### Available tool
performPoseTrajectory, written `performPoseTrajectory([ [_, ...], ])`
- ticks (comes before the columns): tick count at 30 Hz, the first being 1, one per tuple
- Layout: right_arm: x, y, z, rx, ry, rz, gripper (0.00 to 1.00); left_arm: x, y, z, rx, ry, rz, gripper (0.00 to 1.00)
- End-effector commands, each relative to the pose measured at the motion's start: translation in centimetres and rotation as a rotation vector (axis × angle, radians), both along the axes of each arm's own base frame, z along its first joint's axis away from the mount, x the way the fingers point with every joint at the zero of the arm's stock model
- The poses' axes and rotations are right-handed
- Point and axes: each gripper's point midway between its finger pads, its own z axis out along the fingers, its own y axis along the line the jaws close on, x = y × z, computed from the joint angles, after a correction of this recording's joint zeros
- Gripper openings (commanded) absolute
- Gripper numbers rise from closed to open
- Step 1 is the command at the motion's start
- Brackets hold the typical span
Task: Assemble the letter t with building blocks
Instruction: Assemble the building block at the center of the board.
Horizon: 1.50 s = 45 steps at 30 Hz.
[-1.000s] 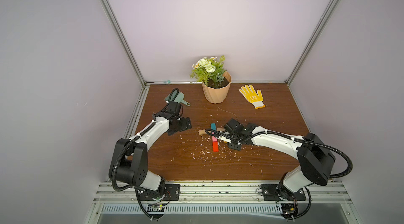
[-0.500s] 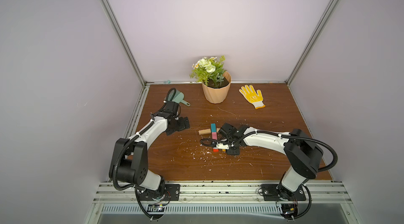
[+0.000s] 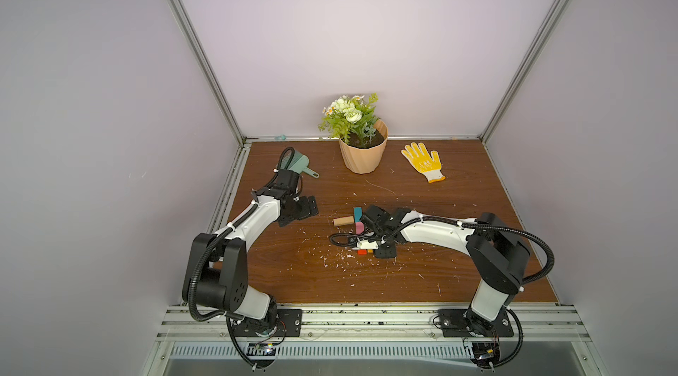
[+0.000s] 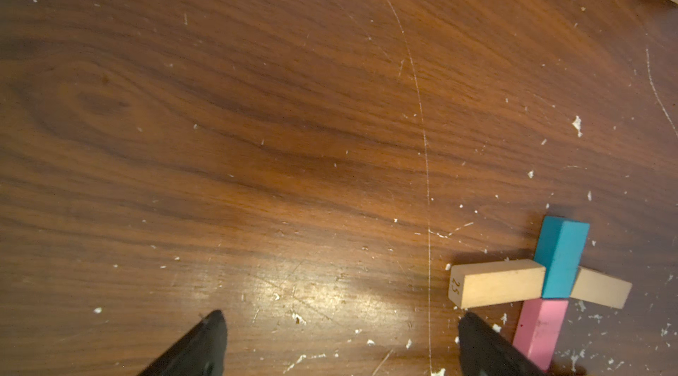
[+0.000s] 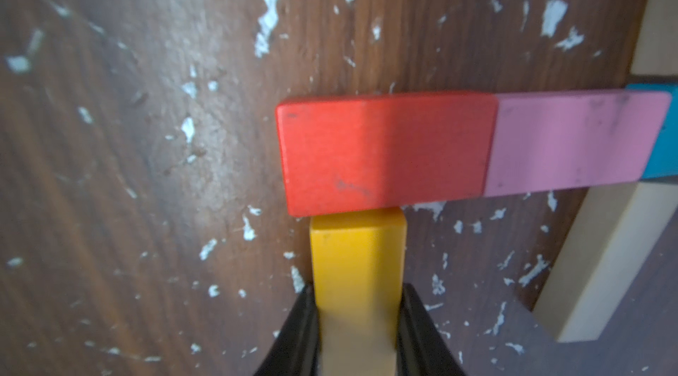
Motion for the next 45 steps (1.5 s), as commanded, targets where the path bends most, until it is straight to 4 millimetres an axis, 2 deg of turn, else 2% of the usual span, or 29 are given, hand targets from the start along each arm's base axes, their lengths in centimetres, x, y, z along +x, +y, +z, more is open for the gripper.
performPoseTrajectory([
  [1,-0.8,0.4,0.0,-0.006,0.036,0.035,0.0,0.2,0.7,0.5,0.007,-0.009,0.019,0.99],
  [5,-1.0,0.8,0.2,0.004,0.038,0.043,0.01,0.2,0.9,0.3,0.008,0.0,0.025,0.99],
  [10,-1.3,0.9,0.1,-0.003,0.066,0.029,0.2,0.1,1.2,0.2,0.017,0.003,0.035,0.98],
  [16,-1.3,1.1,0.1,0.002,0.078,0.011,0.34,0.2,1.2,0.1,0.016,0.005,0.035,0.99],
  [19,-1.3,1.1,0.2,0.0,0.081,0.008,0.38,0.1,1.3,0.1,0.019,0.006,0.037,0.99],
  [23,-1.1,1.2,0.6,0.01,0.073,0.002,0.6,0.2,1.3,0.1,0.019,0.006,0.036,0.99],
  [25,-0.9,1.3,0.7,0.012,0.068,-0.002,0.77,0.2,1.2,0.2,0.019,0.004,0.036,0.99],
  [26,-0.9,1.3,0.7,0.014,0.065,-0.005,0.82,0.2,1.2,0.2,0.017,0.004,0.036,0.99],
  [28,-0.8,1.4,1.0,0.024,0.064,-0.008,0.99,0.2,1.2,0.2,0.017,0.003,0.036,0.99],
  [30,-0.5,1.6,1.6,0.043,0.055,-0.015,0.99,0.2,1.2,0.2,0.016,0.003,0.033,0.99],
  [33,0.3,1.9,3.3,0.088,0.031,-0.04,0.99,0.2,1.2,0.3,0.022,-0.009,0.024,0.98],
  [36,1.6,2.1,6.3,0.158,-0.03,-0.069,0.99,0.3,1.4,0.8,0.034,-0.028,0.02,0.99],
  [41,5.9,1.1,12.3,0.311,-0.192,-0.245,0.96,0.2,1.2,0.6,0.017,-0.038,0.014,0.99],
  [45,10.1,-1.0,15.1,0.44,-0.324,-0.51,0.98,-0.4,0.5,-0.4,0.03,-0.01,0.002,0.99],
])
